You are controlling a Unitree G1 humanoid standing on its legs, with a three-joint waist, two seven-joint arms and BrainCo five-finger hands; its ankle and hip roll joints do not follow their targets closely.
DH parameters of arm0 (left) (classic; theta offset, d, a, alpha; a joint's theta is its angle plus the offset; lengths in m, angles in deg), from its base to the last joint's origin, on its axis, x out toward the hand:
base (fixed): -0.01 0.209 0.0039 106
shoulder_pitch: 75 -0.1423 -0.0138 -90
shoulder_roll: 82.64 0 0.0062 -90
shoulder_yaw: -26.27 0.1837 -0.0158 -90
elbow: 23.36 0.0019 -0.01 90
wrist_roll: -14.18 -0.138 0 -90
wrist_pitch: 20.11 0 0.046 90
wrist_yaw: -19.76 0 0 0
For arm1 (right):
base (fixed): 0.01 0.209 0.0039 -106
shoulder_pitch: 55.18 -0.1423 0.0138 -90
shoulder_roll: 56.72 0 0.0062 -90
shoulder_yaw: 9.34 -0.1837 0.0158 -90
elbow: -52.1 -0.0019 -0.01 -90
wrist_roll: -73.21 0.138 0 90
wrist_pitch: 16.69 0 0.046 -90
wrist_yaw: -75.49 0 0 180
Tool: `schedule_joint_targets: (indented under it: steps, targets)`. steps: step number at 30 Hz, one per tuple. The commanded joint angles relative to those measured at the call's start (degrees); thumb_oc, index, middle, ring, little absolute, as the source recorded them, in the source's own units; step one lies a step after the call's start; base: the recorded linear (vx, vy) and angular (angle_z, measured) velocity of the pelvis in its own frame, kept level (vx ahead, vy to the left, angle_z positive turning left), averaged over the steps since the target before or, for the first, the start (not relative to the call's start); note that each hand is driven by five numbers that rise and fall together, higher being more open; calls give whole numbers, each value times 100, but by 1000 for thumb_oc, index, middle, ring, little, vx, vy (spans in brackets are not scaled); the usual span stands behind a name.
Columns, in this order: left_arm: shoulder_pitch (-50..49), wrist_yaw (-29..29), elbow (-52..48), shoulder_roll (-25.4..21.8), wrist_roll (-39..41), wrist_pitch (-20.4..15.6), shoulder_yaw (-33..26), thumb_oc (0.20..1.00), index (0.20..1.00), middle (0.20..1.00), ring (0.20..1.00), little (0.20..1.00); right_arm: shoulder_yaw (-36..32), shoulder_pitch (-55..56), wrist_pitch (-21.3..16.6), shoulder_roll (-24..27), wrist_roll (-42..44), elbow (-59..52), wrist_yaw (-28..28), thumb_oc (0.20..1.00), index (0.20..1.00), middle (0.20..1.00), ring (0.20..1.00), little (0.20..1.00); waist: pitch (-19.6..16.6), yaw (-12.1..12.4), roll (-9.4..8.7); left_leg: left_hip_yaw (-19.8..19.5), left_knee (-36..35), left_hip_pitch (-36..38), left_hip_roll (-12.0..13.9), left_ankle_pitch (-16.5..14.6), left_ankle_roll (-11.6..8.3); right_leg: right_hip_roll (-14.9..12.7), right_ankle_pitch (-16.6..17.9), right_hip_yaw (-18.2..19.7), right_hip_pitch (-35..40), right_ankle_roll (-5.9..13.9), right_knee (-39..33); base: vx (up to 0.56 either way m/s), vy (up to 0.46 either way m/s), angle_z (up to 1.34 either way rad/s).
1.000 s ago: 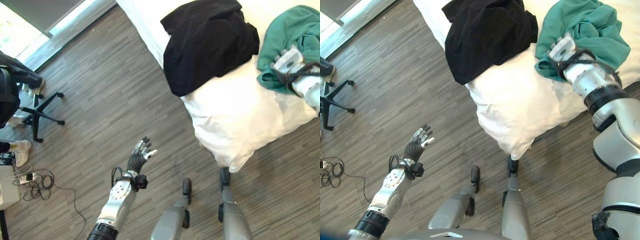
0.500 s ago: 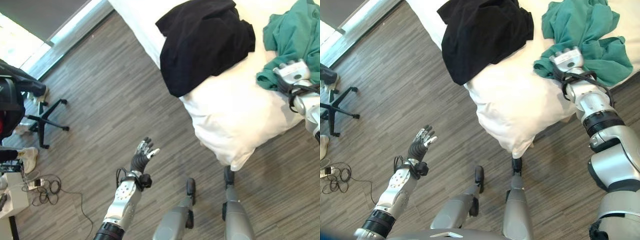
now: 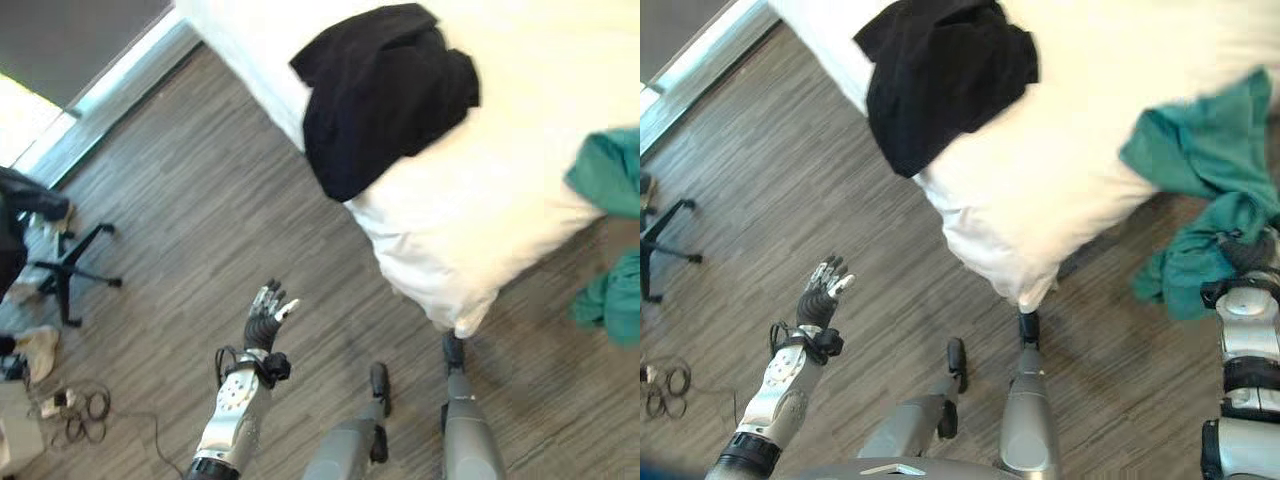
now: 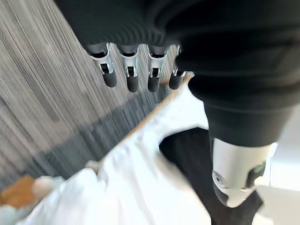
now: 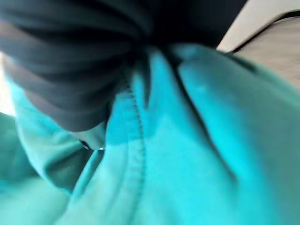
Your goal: Pick up bed clothes into laundry basket.
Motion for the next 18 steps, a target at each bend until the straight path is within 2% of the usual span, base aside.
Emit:
schedule_joint_targets:
  steps: [1,6,12,15,16,18]
  targets:
    - [94,-7,-192,-54,133,-176,-139,1000,1000,1000,1000,1000,-98,-68,-790,277,675,-865,211,200,200,200,200,200,-95,-30,-39,106,69,74,145,114,-233,-193,-622,-206,556,259,77,38,4,-17]
    - [28,-72,-94,-45,114,-80,-255,1000,1000,1000,1000,1000,-327,4,-899,220,1119,-1321,85,200,200,200,200,200,-351,-20,-165,93,69,389,182,42,-212,-188,-672,-262,892,241,77,22,2,-4]
    - [-43,-132,12,17,-22,29,-495,1000,1000,1000,1000,1000,-856,556,-1054,-74,1555,-2144,-95,200,200,200,200,200,-721,-114,-498,122,69,812,262,-89,-171,-128,-723,-266,1321,235,77,33,12,12]
    - [17,-12,-35,29,-75,52,-629,1000,1000,1000,1000,1000,-1002,829,-1278,-598,2022,-2785,-193,200,200,200,200,200,-884,-178,-652,168,69,959,289,-89,-145,-102,-679,-252,1454,232,97,0,0,0]
    - [7,-10,-42,12,-76,57,-625,1000,1000,1000,1000,1000,-1020,862,-1262,-631,2012,-2826,-186,200,200,200,200,200,-882,-173,-670,167,69,971,287,-90,-145,-104,-682,-253,1467,233,95,0,0,0]
    - [94,70,-47,0,-256,94,-827,1000,1000,1000,1000,1000,-1084,1327,-1264,-1207,2085,-3462,-387,200,200,200,200,200,-1030,-270,-769,168,69,1136,313,-153,-106,-90,-759,-221,1580,232,229,49,44,-6]
